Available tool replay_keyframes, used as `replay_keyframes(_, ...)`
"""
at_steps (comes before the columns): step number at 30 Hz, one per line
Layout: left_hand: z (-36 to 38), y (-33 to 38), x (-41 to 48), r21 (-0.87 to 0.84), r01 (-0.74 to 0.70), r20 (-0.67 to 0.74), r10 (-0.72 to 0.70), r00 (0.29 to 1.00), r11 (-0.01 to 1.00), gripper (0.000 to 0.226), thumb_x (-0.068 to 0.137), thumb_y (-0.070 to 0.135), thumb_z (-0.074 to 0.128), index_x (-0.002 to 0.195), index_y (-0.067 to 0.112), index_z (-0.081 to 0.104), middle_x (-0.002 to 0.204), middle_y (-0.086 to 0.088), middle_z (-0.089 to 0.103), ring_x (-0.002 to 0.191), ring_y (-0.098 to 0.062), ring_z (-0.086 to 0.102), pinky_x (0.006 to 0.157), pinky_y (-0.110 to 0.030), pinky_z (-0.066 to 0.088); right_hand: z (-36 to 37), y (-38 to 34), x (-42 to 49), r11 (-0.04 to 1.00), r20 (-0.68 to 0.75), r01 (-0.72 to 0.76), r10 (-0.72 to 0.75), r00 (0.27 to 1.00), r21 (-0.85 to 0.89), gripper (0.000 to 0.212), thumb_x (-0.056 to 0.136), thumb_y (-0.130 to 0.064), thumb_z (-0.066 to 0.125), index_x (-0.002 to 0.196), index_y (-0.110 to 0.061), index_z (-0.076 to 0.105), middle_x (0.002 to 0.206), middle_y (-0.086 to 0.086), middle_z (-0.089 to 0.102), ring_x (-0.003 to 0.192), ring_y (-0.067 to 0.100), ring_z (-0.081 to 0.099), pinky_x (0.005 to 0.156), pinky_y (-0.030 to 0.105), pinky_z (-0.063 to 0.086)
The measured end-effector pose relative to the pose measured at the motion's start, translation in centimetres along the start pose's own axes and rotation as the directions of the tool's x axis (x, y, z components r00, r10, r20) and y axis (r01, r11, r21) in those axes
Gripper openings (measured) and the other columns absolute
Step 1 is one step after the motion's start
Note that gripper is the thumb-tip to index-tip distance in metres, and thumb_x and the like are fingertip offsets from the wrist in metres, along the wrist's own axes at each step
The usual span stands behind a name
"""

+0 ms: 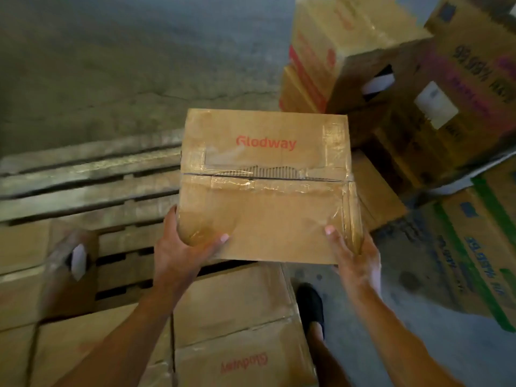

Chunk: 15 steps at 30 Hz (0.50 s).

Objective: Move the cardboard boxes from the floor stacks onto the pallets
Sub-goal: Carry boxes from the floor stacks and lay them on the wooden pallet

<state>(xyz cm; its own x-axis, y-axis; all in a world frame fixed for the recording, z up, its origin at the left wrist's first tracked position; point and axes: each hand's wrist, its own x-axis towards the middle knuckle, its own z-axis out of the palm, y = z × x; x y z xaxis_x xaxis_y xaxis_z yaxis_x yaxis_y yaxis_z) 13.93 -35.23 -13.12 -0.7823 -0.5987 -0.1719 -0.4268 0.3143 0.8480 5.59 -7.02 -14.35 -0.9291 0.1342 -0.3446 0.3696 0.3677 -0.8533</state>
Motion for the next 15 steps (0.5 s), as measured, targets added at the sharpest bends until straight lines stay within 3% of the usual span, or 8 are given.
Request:
replay_keyframes(2,-3.6,-0.8,-1.4,-0.024,0.016,-0.076,-0.018,0.997,1.000,0.111,0.049,0.071,0.082,0.143,0.031,0.039,0.121,0.013,0.052,0.111,-0.011,0.050,0.077,-0.017,0.046,2.4,-2.0,-1.5,0.999,0.077,0.032,-0.031,0.997,-0.008,0.088,0.062,-0.090,0.061,0.135,-0.043,0.050,0.116,-0.008,0.065,0.112,0.023,0.064,0.090,0.054,0.057)
replay_keyframes(4,-6.8,-1.4,-2.8,-0.020,0.026,-0.153,-0.028,0.988,0.999,0.104,0.057,0.060,0.089,0.143,0.030,0.039,0.119,0.015,0.051,0.110,-0.009,0.048,0.073,-0.011,0.040,4.7,-3.4,-2.6,0.998,0.136,0.061,-0.060,0.989,-0.002,0.100,0.056,-0.094,0.062,0.139,-0.041,0.048,0.127,-0.005,0.062,0.119,0.024,0.060,0.094,0.056,0.055)
replay_keyframes(6,-9.4,-2.1,-3.8,-0.026,0.051,-0.221,-0.055,0.974,0.998,0.094,0.063,0.048,0.088,0.141,0.032,0.038,0.114,0.018,0.051,0.104,0.000,0.052,0.068,-0.007,0.041,6.9,-4.4,-3.4,0.998,0.195,0.062,-0.064,0.979,0.019,0.097,0.054,-0.092,0.066,0.136,-0.043,0.050,0.130,-0.007,0.061,0.123,0.023,0.059,0.097,0.057,0.052)
replay_keyframes(8,-11.2,-2.2,-4.8,-0.061,0.052,-0.273,-0.067,0.960,0.997,0.087,0.068,0.032,0.089,0.135,0.037,0.033,0.107,0.026,0.046,0.092,0.021,0.053,0.059,-0.002,0.044,8.9,-5.0,-4.0,0.998,0.260,0.056,-0.059,0.964,0.020,0.085,0.055,-0.090,0.068,0.129,-0.053,0.049,0.131,-0.009,0.060,0.126,0.023,0.057,0.100,0.060,0.050)
replay_keyframes(10,-12.6,-2.6,-5.4,-0.092,0.038,-0.311,-0.064,0.948,0.995,0.090,0.068,0.021,0.090,0.134,0.036,0.030,0.106,0.032,0.047,0.089,0.036,0.044,0.061,0.004,0.042,10.8,-5.6,-4.3,0.999,0.313,0.053,-0.052,0.948,0.006,0.087,0.054,-0.090,0.068,0.131,-0.057,0.044,0.135,-0.008,0.058,0.129,0.026,0.055,0.101,0.063,0.048)
replay_keyframes(13,-14.8,-4.7,-5.8,-0.140,0.024,-0.338,-0.071,0.938,0.990,0.100,0.065,0.024,0.093,0.144,0.034,0.033,0.117,0.032,0.059,0.104,0.021,0.055,0.070,-0.005,0.051,13.6,-6.3,-4.9,0.999,0.364,0.034,-0.025,0.931,-0.019,0.099,0.051,-0.093,0.068,0.137,-0.052,0.042,0.135,-0.008,0.058,0.129,0.029,0.053,0.101,0.064,0.047)
replay_keyframes(15,-16.1,-6.0,-5.9,-0.147,0.032,-0.340,-0.081,0.937,0.989,0.106,0.063,0.038,0.094,0.150,0.033,0.032,0.127,0.019,0.061,0.110,0.005,0.061,0.076,-0.016,0.057,15.1,-6.4,-5.3,0.999,0.365,0.033,-0.020,0.931,-0.028,0.102,0.050,-0.094,0.068,0.139,-0.049,0.043,0.134,-0.007,0.058,0.127,0.030,0.055,0.100,0.063,0.048)
